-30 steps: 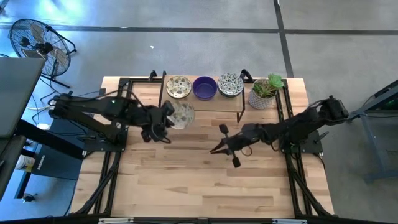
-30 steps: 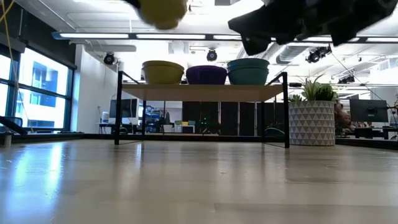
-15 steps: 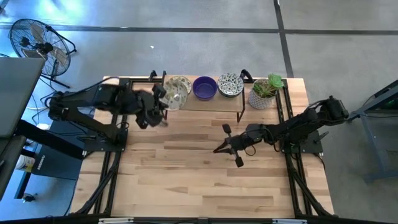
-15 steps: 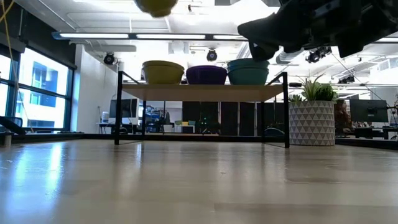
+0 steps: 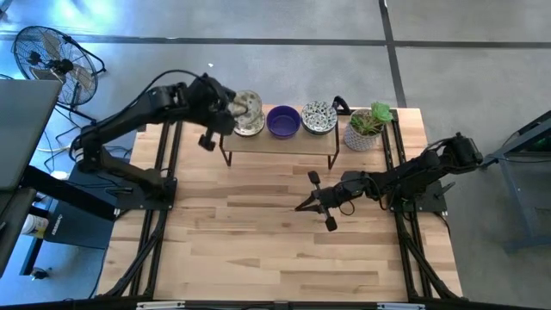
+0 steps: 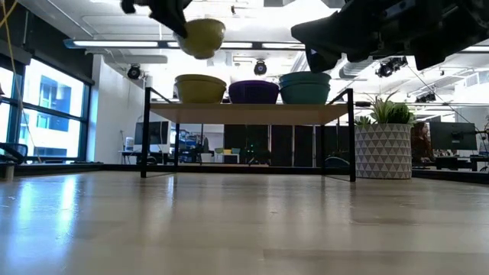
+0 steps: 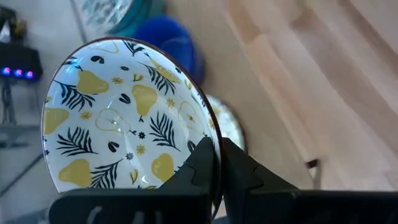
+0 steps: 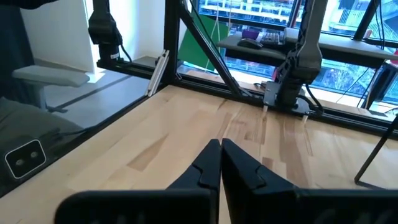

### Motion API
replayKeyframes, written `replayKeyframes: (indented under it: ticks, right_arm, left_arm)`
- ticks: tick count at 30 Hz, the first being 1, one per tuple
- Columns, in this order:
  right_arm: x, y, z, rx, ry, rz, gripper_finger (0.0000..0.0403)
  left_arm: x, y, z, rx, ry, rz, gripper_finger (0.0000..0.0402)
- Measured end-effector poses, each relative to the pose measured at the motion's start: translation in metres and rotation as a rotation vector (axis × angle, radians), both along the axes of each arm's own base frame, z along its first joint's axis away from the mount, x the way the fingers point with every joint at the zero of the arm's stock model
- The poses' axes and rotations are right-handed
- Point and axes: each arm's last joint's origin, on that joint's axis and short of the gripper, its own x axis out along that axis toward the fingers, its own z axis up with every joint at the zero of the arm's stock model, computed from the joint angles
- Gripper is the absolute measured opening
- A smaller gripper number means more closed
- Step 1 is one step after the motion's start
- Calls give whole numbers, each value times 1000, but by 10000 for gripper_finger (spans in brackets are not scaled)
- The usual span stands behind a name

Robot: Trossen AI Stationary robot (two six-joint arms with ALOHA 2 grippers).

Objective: Pick & Place Mini bowls
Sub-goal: Stack the yellow patterned bowl on top of the yellow patterned bowl on the shelf

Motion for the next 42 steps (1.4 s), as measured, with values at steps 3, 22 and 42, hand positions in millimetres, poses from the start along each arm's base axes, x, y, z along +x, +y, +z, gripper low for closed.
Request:
replayKeyframes:
  ticks: [3,22,42]
  right_arm:
    - [0,0,0,-7,-2,1,2]
    - [0,0,0,-15,-2,2,1]
    - [0,0,0,-14,0,2,1]
  left_arm:
    - [6,13,-3,-30,-21,37,3]
    - [24,41,-32,-164,77,88,3]
    - [39,50,-53,-176,177,126,10]
